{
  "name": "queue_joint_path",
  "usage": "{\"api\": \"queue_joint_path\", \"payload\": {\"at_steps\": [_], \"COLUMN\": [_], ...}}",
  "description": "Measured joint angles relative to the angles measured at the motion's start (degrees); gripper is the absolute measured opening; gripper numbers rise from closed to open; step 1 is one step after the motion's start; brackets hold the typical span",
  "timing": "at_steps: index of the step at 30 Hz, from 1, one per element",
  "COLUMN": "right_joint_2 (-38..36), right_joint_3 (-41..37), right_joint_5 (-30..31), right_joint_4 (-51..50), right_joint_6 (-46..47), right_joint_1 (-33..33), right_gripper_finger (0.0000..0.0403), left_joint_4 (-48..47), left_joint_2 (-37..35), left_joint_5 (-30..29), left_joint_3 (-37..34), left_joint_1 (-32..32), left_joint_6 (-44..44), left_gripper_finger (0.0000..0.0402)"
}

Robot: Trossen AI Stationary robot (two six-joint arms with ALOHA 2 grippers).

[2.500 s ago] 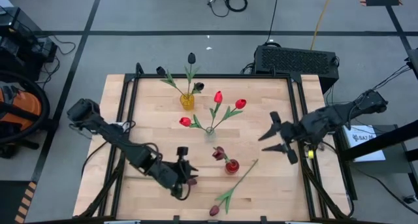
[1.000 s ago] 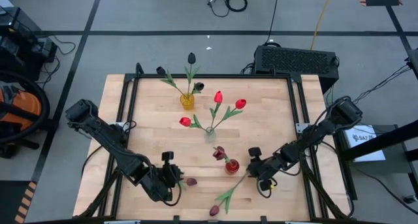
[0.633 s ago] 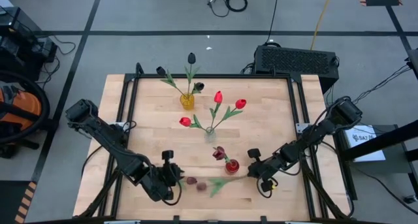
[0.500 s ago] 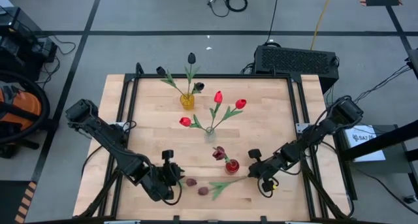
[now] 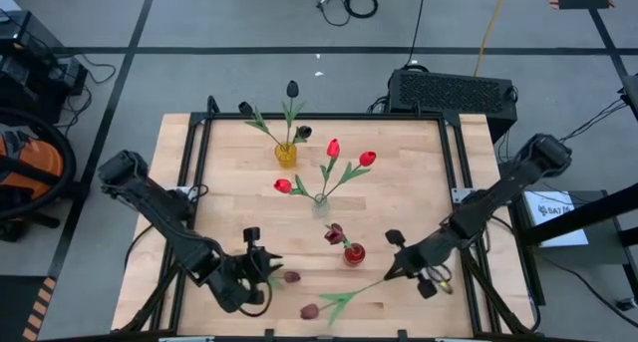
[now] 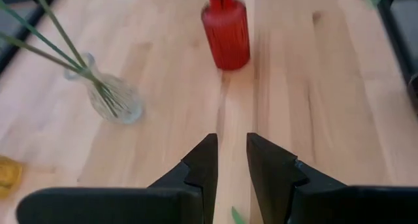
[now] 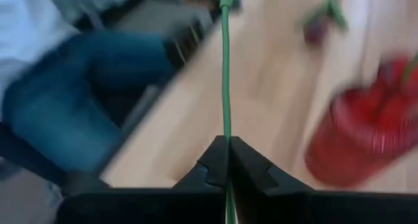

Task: Sort flowers into vase by color
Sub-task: Put the right dark red tulip into the red vase

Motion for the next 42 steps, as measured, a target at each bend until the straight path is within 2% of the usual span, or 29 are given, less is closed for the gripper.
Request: {"api": "queue_joint_path", "payload": {"at_steps": [5,8,14,16,19,22,25,29,32,35,42], "right_joint_2": [-6.4,-7.7,-5.3,-3.3,0.7,6.0,11.3,17.0,19.3,20.4,20.4], "right_joint_3": [0.0,0.1,0.1,0.1,0.3,1.9,5.2,9.9,12.7,14.3,15.4], "right_joint_5": [2.5,4.4,5.2,5.3,5.4,5.4,5.9,7.3,11.5,14.0,14.1], "right_joint_4": [6.8,16.5,37.5,42.8,50.1,53.7,54.7,54.6,54.9,54.6,53.3], "right_joint_6": [-4.9,-10.6,-22.1,-25.3,-28.1,-29.7,-31.2,-32.6,-34.3,-34.9,-32.7], "right_joint_1": [1.8,2.0,1.5,1.1,0.2,-0.4,-0.3,-0.3,-0.3,-0.4,-2.2], "right_gripper_finger": [0.0000,0.0000,0.0000,0.0000,0.0000,0.0000,0.0000,0.0000,0.0000,0.0000,0.0000], "left_joint_4": [6.6,17.6,46.3,56.1,66.7,75.2,82.9,85.4,85.8,85.7,85.6], "left_joint_2": [-2.2,-2.3,-0.8,0.3,2.7,5.9,8.8,11.0,11.6,11.8,11.8], "left_joint_5": [-5.9,-8.8,-9.3,-7.1,-0.6,7.5,12.4,13.8,16.0,17.9,17.8], "left_joint_3": [0.0,0.0,0.0,0.0,0.0,0.0,0.0,0.2,0.5,0.6,2.1], "left_joint_1": [-2.0,-2.4,-0.4,0.9,3.2,5.9,7.3,7.9,8.1,7.9,9.0], "left_joint_6": [4.2,14.2,37.6,44.3,51.0,54.6,58.6,61.7,62.7,62.8,62.6], "left_gripper_finger": [0.0089,0.0089,0.0089,0.0089,0.0089,0.0089,0.0089,0.0089,0.0089,0.0089,0.0089]}}
